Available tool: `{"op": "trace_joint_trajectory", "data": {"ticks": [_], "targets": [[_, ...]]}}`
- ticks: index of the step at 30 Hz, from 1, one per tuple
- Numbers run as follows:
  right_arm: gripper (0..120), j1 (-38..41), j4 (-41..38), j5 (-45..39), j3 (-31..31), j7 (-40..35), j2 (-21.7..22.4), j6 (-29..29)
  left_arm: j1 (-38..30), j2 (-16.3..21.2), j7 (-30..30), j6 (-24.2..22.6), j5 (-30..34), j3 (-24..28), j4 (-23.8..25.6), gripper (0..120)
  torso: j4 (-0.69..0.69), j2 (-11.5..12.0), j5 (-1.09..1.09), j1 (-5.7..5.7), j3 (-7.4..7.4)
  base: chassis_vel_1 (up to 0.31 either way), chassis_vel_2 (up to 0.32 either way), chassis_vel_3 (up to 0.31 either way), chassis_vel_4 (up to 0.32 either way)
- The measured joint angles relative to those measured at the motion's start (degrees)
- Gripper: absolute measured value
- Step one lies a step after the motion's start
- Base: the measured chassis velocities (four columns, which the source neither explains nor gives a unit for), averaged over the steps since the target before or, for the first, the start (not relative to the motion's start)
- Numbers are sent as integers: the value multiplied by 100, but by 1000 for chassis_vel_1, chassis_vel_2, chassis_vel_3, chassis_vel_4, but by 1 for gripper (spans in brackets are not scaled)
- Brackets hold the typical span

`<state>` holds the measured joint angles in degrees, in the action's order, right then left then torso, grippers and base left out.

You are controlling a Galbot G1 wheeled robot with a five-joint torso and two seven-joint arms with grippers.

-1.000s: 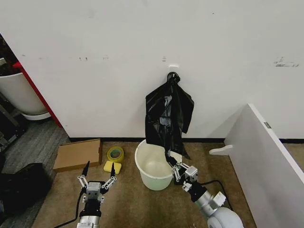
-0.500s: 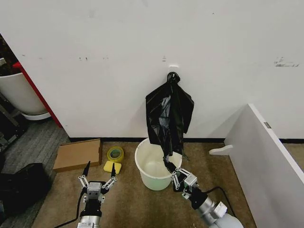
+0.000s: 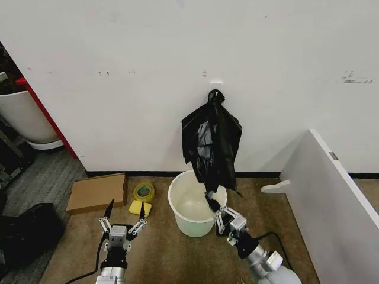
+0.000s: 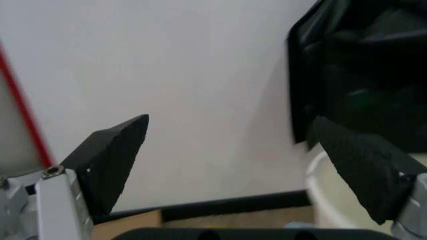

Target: Place the garbage bag over the trash bin.

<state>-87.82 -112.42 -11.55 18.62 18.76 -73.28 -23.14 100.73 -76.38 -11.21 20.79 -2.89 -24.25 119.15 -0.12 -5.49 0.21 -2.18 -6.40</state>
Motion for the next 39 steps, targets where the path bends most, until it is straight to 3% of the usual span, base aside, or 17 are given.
{"op": "trace_joint_trajectory", "data": {"ticks": [5,12,13,18,21,23,28,39], "targets": [[0,97,-34,19,19,-197,-3,109,-391,486,234,-254,674,298,190,97,0,0,-1,0,0,0,0,0,0],[0,171,-6,188,38,-249,-68,102,-1771,1950,200,-1164,2512,1086,587,97,-3,0,-1,0,-1,0,0,0,0],[0,171,-6,188,38,-249,-68,102,-1771,1950,200,-1164,2512,1086,587,97,-3,0,-1,0,-1,0,0,0,0],[0,270,98,269,-14,-229,-183,66,-2771,2649,77,-1542,3548,1949,702,97,0,0,-1,0,-1,0,0,0,0],[0,275,116,315,2,-216,-239,62,-3651,2710,-112,-1820,4008,2529,637,97,-1,0,-1,0,-1,0,0,0,0],[0,275,117,333,5,-214,-251,62,-3841,2689,-182,-1892,4088,2625,593,97,-1,0,0,0,-1,0,0,0,0],[0,250,119,414,62,-203,-327,60,-5033,2225,-701,-2485,4589,3222,115,96,-2,0,0,-1,-1,0,0,0,0],[0,246,122,397,115,-199,-336,34,-5898,1959,-1163,-3242,4978,3863,-207,95,-1,0,1,0,0,0,0,0,0]]}}
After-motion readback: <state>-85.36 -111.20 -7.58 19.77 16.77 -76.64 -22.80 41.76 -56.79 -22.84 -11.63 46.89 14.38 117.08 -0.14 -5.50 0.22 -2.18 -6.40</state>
